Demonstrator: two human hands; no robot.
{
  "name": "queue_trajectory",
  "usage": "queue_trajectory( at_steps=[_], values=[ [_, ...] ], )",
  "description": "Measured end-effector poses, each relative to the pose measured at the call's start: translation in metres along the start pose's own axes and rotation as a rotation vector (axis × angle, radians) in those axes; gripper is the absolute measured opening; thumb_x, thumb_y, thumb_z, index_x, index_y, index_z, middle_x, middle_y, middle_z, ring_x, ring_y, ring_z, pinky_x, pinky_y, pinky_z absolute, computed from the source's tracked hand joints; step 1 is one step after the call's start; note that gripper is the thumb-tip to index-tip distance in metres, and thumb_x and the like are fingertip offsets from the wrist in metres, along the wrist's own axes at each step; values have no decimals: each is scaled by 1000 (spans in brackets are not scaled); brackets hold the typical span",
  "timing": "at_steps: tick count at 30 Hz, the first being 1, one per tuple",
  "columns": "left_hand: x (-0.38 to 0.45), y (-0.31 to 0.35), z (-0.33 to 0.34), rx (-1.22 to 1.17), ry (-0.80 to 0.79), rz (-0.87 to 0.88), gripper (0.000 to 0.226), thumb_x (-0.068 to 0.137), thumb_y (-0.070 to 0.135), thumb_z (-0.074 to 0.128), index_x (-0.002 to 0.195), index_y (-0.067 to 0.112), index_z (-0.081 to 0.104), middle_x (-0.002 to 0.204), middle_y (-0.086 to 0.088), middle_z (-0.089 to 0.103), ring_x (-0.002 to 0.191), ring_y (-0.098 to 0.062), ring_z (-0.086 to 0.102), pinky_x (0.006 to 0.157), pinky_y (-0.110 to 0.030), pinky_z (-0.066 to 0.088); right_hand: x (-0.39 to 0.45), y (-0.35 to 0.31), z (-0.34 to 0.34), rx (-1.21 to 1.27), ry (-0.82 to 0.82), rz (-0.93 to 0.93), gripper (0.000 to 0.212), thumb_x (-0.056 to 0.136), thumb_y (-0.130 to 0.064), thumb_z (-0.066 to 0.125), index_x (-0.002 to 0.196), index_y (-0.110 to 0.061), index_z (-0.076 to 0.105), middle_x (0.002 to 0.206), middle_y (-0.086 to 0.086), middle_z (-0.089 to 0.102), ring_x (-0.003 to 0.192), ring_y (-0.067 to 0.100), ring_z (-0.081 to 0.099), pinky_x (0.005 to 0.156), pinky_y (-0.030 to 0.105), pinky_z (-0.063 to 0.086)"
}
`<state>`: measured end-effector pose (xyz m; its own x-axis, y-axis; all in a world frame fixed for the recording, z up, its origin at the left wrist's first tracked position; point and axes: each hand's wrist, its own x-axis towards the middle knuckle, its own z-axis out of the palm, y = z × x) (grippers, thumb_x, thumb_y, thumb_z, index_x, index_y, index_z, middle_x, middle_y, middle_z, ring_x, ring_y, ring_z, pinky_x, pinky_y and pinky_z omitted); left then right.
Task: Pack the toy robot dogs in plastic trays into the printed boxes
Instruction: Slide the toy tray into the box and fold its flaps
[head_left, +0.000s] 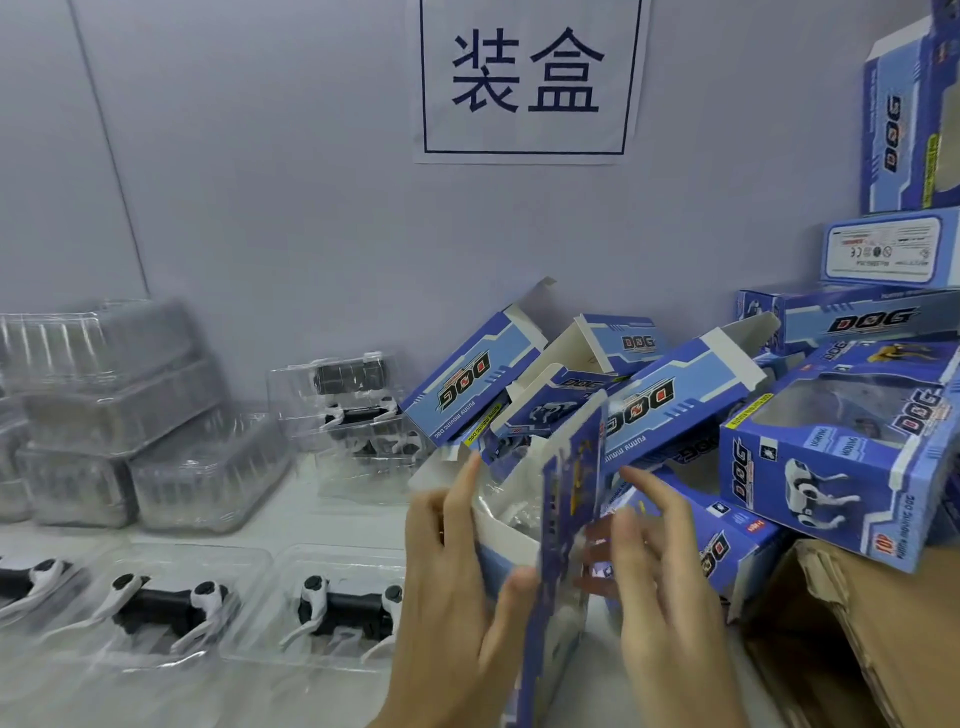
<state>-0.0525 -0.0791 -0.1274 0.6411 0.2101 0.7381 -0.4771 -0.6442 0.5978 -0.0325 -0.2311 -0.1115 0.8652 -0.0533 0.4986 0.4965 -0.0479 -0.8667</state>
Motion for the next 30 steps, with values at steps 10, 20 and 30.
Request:
queue_trajectory(
  at_steps=[10, 20, 30],
  values=[
    [-7, 12, 4, -219, 67, 120, 40, 105, 21, 47, 139, 28, 66, 107, 9, 57, 88, -17, 64, 78, -18, 49, 2, 1, -9, -68, -96, 27, 106, 53, -71, 83, 143, -62, 29, 137, -36, 53, 126, -8, 53, 102, 34, 52],
    [9, -21, -14, -391, -313, -125, 69, 91, 55, 74, 150, 41, 42, 153, 12, 51, 138, -18, 55, 106, -42, 49, 21, 26, -44, 322, -382, 127, 92, 75, -40, 78, 152, -61, 32, 156, -24, 46, 143, 17, 50, 113, 58, 41],
    [6, -17, -10, -336, -328, -112, 52, 96, 70, 56, 135, 38, 66, 144, 13, 45, 143, -26, 45, 104, -58, 50, -3, 38, -13, 289, -25, -105, 44, 91, -45, 63, 131, -31, 49, 141, -3, 63, 122, 21, 65, 96, 28, 54]
  ],
)
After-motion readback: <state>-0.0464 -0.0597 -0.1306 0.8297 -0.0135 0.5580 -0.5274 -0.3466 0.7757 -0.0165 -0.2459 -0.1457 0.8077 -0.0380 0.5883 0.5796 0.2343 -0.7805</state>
